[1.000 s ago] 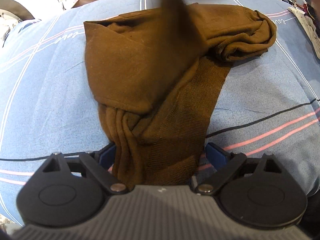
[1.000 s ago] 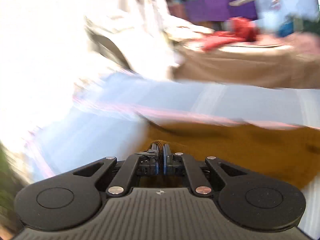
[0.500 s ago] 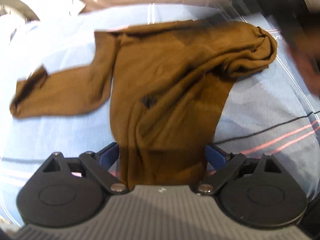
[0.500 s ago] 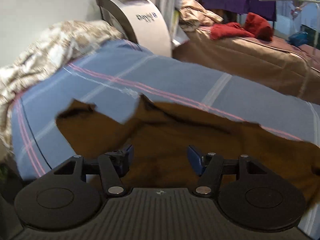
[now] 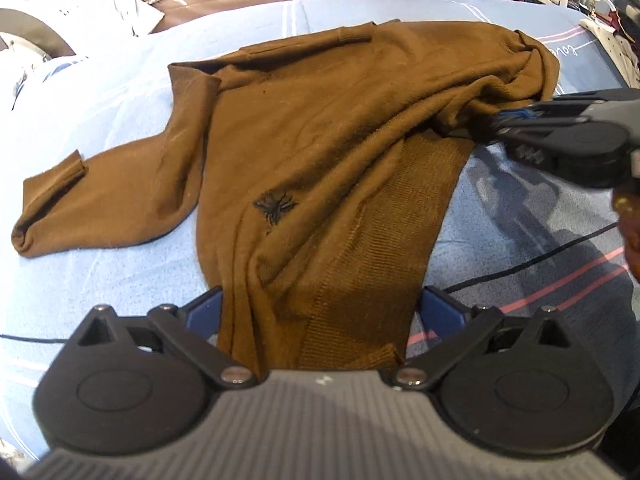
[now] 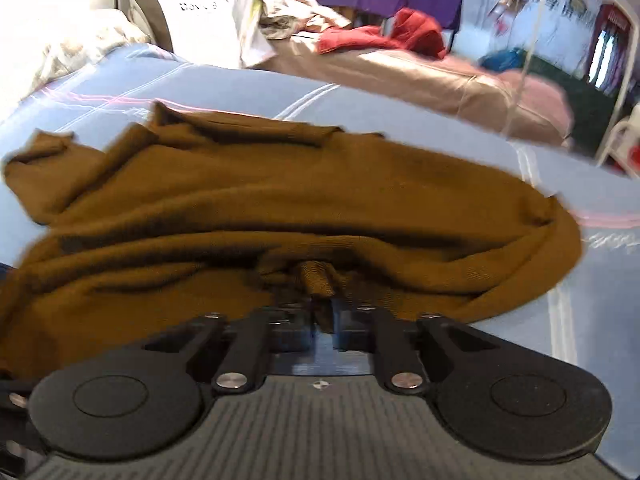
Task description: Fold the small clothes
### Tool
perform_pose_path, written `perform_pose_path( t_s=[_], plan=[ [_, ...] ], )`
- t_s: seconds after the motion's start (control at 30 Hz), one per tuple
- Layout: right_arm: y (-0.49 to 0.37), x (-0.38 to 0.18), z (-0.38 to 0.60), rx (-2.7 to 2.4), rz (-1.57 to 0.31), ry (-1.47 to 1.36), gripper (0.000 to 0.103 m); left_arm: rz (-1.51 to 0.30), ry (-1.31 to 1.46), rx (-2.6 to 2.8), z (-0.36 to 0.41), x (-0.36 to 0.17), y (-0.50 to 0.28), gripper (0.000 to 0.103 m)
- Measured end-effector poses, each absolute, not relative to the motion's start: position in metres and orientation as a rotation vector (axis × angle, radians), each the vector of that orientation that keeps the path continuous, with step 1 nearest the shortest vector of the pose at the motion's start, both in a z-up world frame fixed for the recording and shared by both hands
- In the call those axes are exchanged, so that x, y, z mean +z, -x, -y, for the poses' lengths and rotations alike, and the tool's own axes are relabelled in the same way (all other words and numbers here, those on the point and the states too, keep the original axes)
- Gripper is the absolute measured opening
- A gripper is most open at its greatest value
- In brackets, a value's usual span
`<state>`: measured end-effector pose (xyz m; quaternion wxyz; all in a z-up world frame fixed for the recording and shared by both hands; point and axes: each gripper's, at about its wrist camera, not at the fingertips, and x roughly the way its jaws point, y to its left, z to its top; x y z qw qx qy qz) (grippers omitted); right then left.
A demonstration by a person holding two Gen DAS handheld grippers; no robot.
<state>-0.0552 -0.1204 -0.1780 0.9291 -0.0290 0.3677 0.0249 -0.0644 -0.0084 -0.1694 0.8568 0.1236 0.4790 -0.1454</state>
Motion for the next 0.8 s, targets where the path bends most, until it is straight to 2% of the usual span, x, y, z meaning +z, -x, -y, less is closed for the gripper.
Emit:
perform_pose_path(
  t_s=[0.23, 0.3, 0.4, 0.43, 0.47, 0.53, 0.6, 0.67, 0.8],
  plan=[
    [0.077, -0.147, 0.239, -0.390, -0.699, 0.041, 0.013, -1.000, -0.243, -0.322, 0.003, -0.172, 0.064, 0.103],
    [0.076, -0.148, 0.273, -0.569, -0.747, 0.100, 0.029, -1.000, -0.235, -0.324, 0.002, -0.172, 0.064, 0.102],
    [0.096, -0.134, 0.279, -0.470, -0.650, 0.011, 0.045, -0.996, -0.233, -0.332, 0.002, -0.172, 0.065, 0.099],
    [0.102, -0.131, 0.272, -0.382, -0.622, -0.035, 0.069, -0.998, -0.230, -0.334, 0.001, -0.172, 0.065, 0.098],
    [0.106, -0.129, 0.261, -0.297, -0.604, -0.062, 0.088, -1.000, -0.228, -0.335, 0.001, -0.172, 0.064, 0.096],
    [0.107, -0.131, 0.232, -0.125, -0.590, -0.106, 0.097, -1.004, -0.231, -0.340, 0.002, -0.171, 0.064, 0.094],
    [0.092, -0.145, 0.208, 0.054, -0.665, -0.186, 0.100, -1.006, -0.234, -0.343, 0.002, -0.169, 0.064, 0.092],
    [0.071, -0.164, 0.186, 0.105, -0.739, -0.211, 0.091, -1.009, -0.234, -0.346, 0.001, -0.168, 0.065, 0.092],
    [0.032, -0.192, 0.167, 0.019, -0.791, -0.122, 0.088, -1.014, -0.235, -0.348, -0.004, -0.164, 0.069, 0.096]
  ],
)
